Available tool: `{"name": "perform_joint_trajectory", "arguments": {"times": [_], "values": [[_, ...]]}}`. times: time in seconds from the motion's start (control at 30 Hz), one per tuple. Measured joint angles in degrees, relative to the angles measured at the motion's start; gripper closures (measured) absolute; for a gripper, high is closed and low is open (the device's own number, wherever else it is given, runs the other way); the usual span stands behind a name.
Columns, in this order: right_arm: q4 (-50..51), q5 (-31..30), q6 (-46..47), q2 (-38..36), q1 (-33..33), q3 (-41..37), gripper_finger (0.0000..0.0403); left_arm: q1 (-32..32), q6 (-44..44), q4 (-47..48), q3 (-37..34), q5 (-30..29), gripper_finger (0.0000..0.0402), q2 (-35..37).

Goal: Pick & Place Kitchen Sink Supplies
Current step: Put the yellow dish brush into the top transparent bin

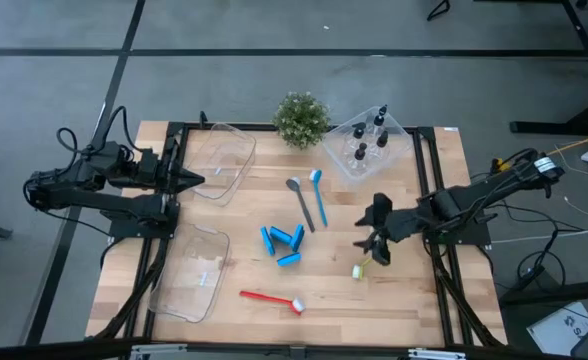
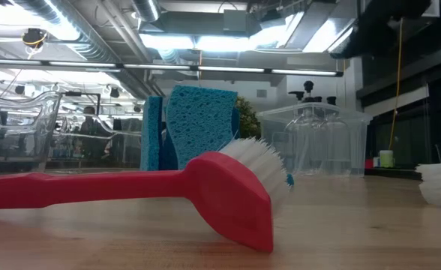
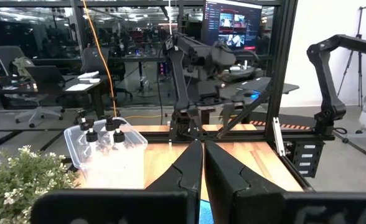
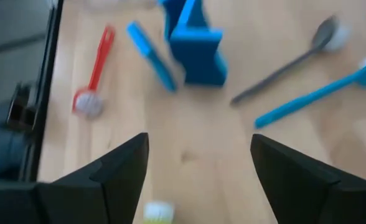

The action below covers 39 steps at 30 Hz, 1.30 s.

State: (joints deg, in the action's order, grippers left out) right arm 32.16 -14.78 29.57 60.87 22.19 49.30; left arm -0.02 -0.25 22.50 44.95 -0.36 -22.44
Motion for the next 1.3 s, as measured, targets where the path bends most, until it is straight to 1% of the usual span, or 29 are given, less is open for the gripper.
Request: {"name": "perform_joint_trajectory", "arguments": {"times": [0.13, 0.27, 0.4, 0.53, 0.77, 1.1, 1.3], "values": [[5.15, 4.38, 2.46, 4.32, 1.61, 3.58, 0.0124, -0.01, 0.00, 0.01, 0.00, 0.00, 0.0390, 0.00], [8.56, 6.89, -0.05, 8.27, 3.21, 5.89, 0.0124, -0.01, 0.00, 0.02, 0.00, 0.00, 0.0389, 0.00], [9.07, 7.08, -6.56, 11.68, 4.68, 6.45, 0.0124, -0.01, 0.00, 0.02, 0.00, 0.00, 0.0392, 0.00], [10.57, 7.08, -10.23, 15.03, 6.00, 6.47, 0.0124, -0.01, 0.00, 0.02, 0.00, -0.02, 0.0393, -0.02], [16.82, 6.97, -10.37, 21.11, 7.44, 6.47, 0.0124, -0.01, 0.00, 0.02, 0.00, -0.02, 0.0389, -0.02], [17.34, 6.88, -10.57, 28.82, 7.39, 6.47, 0.0124, -0.01, 0.00, 0.02, 0.00, 0.00, 0.0389, -0.01], [19.58, 6.86, -10.13, 33.19, 7.37, 6.47, 0.0124, -0.01, 0.00, 0.02, 0.00, -0.02, 0.0393, 0.00]]}}
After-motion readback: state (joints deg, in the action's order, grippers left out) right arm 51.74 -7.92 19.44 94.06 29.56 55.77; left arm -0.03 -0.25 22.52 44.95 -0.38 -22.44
